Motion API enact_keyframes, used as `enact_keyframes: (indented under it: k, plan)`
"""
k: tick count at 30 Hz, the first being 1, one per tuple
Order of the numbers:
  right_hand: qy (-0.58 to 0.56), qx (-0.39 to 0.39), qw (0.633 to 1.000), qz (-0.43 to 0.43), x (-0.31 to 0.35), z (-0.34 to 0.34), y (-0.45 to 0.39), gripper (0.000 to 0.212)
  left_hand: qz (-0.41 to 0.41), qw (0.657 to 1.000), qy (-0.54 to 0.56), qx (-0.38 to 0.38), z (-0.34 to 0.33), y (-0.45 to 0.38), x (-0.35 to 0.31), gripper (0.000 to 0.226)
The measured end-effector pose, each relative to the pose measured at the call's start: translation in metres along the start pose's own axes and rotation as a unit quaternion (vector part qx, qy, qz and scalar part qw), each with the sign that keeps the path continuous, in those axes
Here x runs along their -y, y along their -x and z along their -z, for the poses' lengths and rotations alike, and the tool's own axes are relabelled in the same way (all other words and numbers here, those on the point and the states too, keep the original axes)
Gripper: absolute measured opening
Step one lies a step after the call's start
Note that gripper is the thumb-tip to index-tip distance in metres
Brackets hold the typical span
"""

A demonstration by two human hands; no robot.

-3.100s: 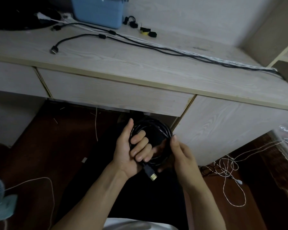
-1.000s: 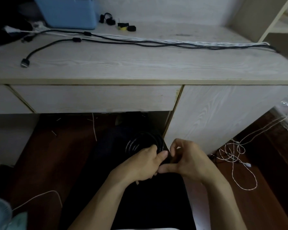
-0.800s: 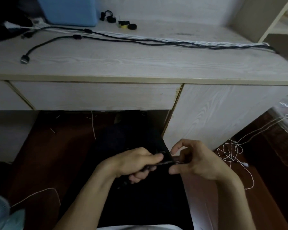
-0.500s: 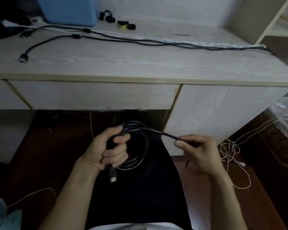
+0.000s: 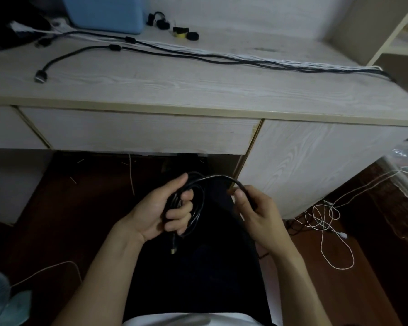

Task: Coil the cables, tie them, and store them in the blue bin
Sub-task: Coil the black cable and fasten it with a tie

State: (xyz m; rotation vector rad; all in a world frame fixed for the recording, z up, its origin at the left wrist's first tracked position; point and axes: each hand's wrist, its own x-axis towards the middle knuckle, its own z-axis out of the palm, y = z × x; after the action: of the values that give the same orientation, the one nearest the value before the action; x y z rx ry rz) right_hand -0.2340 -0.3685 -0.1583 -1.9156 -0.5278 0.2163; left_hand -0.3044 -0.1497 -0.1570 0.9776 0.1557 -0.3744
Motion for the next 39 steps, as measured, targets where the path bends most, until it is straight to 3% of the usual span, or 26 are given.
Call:
enact_keyframes:
  k: [3,6,11,13,14,17,19,26,33,34,36,39]
  plan:
    - [-0.034,-0.064,0.997,0.000,0.004,0.006,-0.001,0.023,-0.005,0.995,-0.098,0.005,-0.001,-0.001,0.003,0.043]
    - [-0.045,-0.130,0.990,-0.016,0.000,0.026,-0.004,0.006,0.006,0.983,-0.183,0.024,0.002,0.003,0.002,0.041]
    - [-0.089,-0.137,0.984,-0.063,-0.012,0.039,-0.002,0.026,0.073,0.961,-0.220,0.148,0.006,0.013,-0.003,0.034]
    - [-0.090,-0.133,0.985,-0.060,-0.012,0.031,-0.002,0.021,0.087,0.963,-0.166,0.194,0.007,0.011,0.001,0.032]
    - [-0.085,-0.120,0.988,-0.055,-0.012,0.027,-0.002,0.018,0.086,0.965,-0.088,0.229,0.008,0.010,0.004,0.031]
    - [-0.060,-0.060,0.996,-0.037,-0.012,0.018,-0.001,0.013,0.056,0.927,0.150,0.340,0.012,0.004,0.007,0.029]
    - [-0.059,-0.021,0.997,-0.040,-0.011,0.010,0.000,0.022,0.022,0.914,0.213,0.344,0.014,0.000,0.005,0.030]
    - [0.021,-0.034,0.999,-0.016,-0.008,-0.019,0.002,0.022,-0.122,0.903,0.350,0.216,0.017,-0.005,0.010,0.035]
    - [0.116,-0.009,0.992,-0.055,-0.005,-0.019,0.003,0.031,-0.078,0.926,0.294,0.222,0.016,0.002,0.002,0.035]
    - [0.130,0.016,0.990,-0.058,-0.003,-0.018,0.004,0.033,-0.074,0.940,0.272,0.193,0.015,0.003,0.001,0.037]
    - [0.135,0.061,0.986,-0.076,0.002,-0.015,0.005,0.032,-0.075,0.977,0.190,0.063,0.009,0.005,0.001,0.045]
    - [0.122,0.074,0.985,-0.095,0.006,-0.013,0.006,0.023,-0.060,0.991,0.078,-0.095,-0.002,0.007,0.004,0.056]
